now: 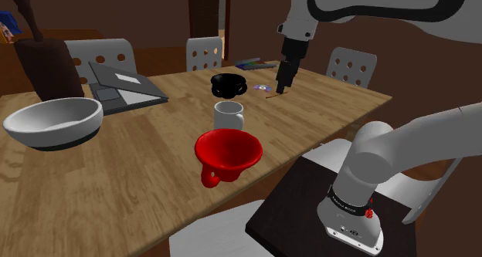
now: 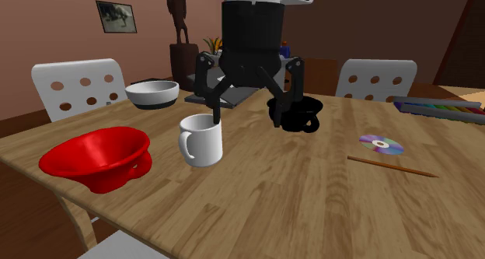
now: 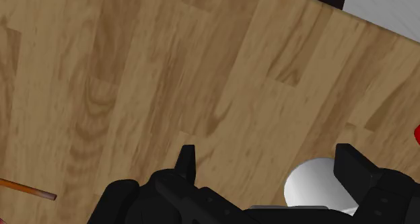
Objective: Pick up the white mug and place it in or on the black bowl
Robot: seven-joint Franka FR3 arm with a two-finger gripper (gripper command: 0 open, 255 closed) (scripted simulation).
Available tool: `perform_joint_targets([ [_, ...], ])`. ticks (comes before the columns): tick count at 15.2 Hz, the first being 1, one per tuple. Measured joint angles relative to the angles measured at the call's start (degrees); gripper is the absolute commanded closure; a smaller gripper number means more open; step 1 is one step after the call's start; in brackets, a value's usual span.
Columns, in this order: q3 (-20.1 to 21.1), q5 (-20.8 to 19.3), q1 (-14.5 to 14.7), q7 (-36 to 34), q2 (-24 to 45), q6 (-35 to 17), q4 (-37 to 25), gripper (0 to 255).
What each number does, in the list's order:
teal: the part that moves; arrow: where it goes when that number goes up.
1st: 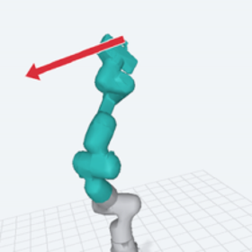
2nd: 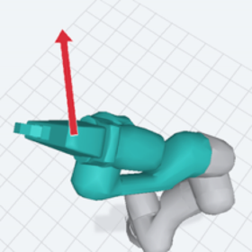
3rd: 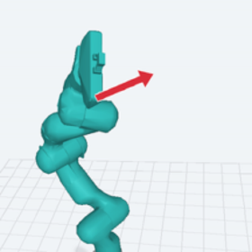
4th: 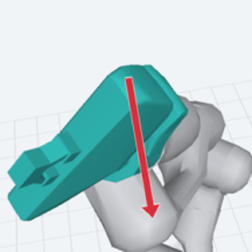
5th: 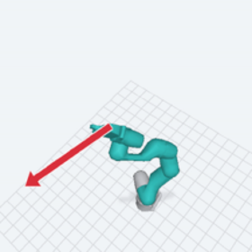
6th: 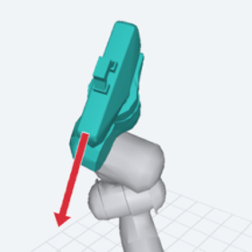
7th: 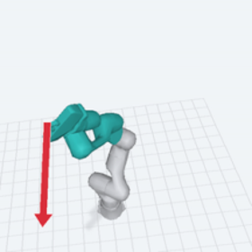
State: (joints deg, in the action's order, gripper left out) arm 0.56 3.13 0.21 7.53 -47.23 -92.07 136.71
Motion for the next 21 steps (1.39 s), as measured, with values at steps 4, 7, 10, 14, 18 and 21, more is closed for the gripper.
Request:
perform_joint_targets([
  [4,1.5,0.8,0.6,-1.1,3.2,-3.2,-0.4,0],
  [7,3.3,1.7,1.2,-2.4,8.4,-8.2,-1.3,0],
  [10,5.2,2.2,1.7,-3.9,13.8,-12.1,-3.6,0],
  [14,7.7,2.3,2.3,-5.9,21.3,-17.5,-6.6,0],
  [18,8.5,2.2,2.5,-6.5,23.7,-20.5,-6.3,0],
  [21,8.7,2.2,2.5,-6.5,24.8,-22.9,-5.0,0],
])
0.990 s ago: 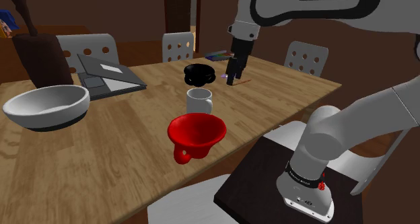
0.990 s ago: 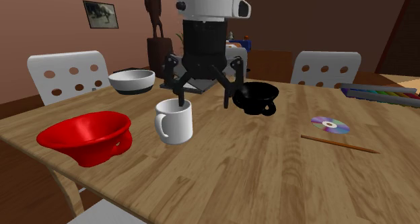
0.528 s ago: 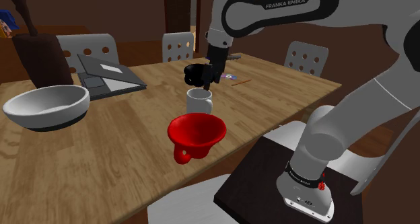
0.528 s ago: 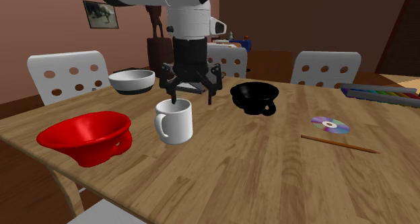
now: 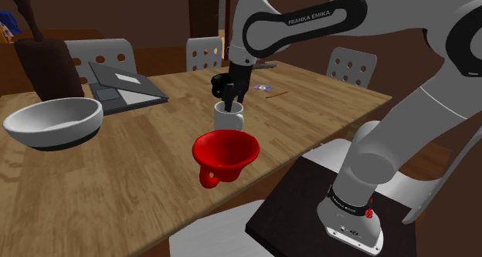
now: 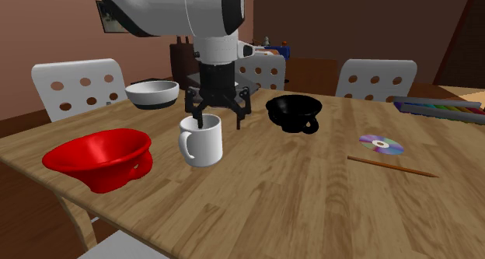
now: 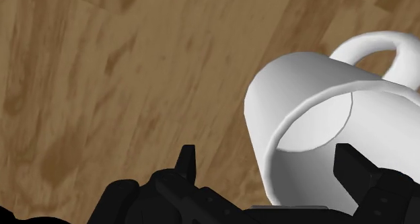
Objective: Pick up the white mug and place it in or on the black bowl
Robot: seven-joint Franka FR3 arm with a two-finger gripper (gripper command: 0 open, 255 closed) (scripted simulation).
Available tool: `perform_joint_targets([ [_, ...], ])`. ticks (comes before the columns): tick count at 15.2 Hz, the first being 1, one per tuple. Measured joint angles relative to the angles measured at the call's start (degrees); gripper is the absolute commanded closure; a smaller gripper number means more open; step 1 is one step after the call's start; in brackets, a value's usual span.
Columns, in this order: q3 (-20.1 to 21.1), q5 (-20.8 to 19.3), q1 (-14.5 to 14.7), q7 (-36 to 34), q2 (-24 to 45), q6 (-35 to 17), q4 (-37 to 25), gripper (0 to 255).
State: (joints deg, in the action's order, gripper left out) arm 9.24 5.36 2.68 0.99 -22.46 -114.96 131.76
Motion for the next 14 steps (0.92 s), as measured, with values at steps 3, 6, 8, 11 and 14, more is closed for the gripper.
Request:
perform_joint_targets([
  [3,0.2,0.1,0.1,0.0,0.3,-1.8,1.4,0],
  [6,0.1,0.0,0.0,0.0,0.5,-2.1,1.6,0],
  [8,0.1,0.0,0.0,0.0,0.5,-2.1,1.6,0],
  [11,0.1,0.0,0.0,0.0,0.5,-2.1,1.6,255],
  [14,0.1,0.0,0.0,0.0,0.5,-2.1,1.6,255],
])
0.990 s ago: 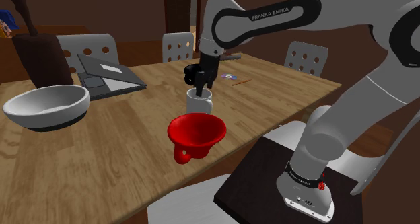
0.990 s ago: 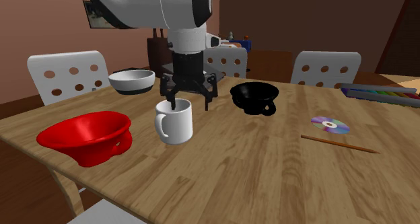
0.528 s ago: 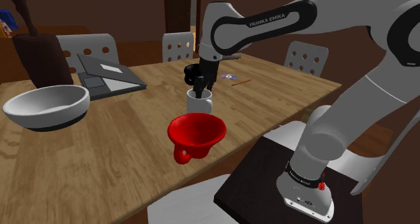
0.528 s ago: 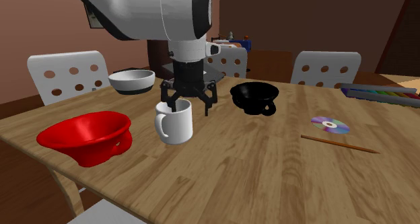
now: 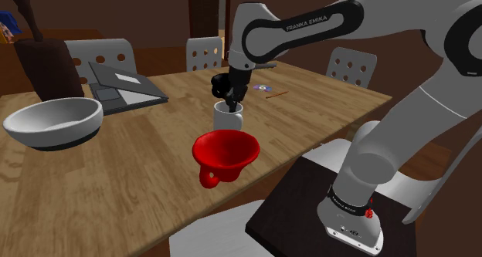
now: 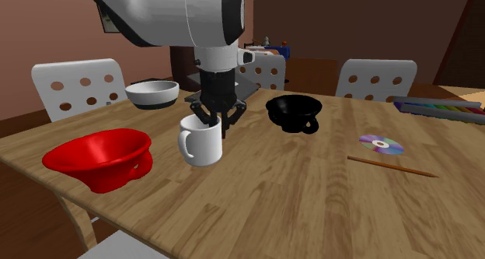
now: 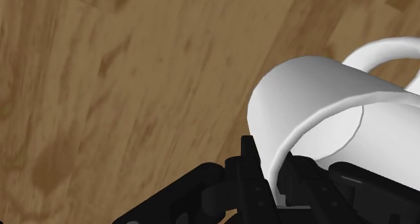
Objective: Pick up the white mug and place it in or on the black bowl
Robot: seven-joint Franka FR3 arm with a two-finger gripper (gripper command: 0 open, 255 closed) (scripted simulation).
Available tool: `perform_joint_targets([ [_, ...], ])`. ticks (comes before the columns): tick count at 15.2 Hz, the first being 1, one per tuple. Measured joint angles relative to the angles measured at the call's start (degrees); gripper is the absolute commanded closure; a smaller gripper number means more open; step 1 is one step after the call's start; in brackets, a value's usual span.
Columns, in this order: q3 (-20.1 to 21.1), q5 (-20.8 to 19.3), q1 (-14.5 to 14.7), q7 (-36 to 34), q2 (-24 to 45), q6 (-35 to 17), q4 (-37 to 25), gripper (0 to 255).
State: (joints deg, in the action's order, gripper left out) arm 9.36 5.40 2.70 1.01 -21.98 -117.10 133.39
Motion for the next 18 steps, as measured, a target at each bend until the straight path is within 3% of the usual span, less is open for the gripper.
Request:
perform_joint_targets([
  [6,0.0,0.0,0.0,0.0,-0.1,0.4,-0.3,255],
  [18,-0.4,-0.3,-0.1,-0.4,-1.0,9.4,-8.4,255],
])
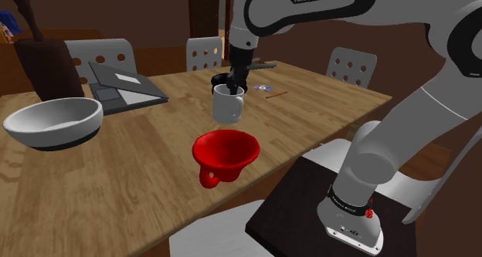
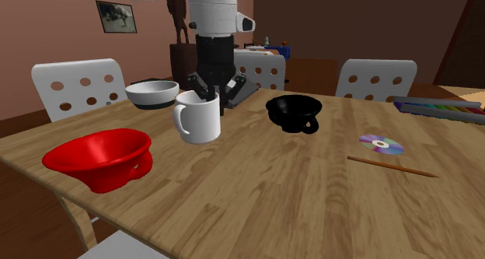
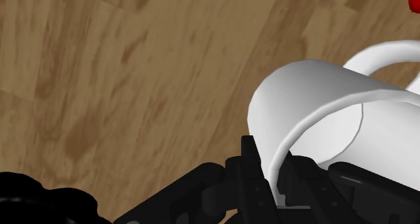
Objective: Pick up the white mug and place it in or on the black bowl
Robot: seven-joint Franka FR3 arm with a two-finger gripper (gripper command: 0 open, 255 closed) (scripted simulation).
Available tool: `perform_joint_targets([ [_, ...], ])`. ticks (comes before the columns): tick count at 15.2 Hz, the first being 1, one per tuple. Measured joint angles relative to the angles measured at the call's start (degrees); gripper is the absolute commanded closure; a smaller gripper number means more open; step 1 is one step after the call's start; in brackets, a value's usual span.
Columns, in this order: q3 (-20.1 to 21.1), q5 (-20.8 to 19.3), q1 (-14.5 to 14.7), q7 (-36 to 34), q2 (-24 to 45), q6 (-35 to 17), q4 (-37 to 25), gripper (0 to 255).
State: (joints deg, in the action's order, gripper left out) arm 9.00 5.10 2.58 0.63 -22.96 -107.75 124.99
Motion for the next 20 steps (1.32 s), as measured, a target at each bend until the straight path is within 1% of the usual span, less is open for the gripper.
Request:
perform_joint_targets([
  [20,-0.6,-0.7,-0.4,-0.5,2.2,15.1,-17.2,255],
])
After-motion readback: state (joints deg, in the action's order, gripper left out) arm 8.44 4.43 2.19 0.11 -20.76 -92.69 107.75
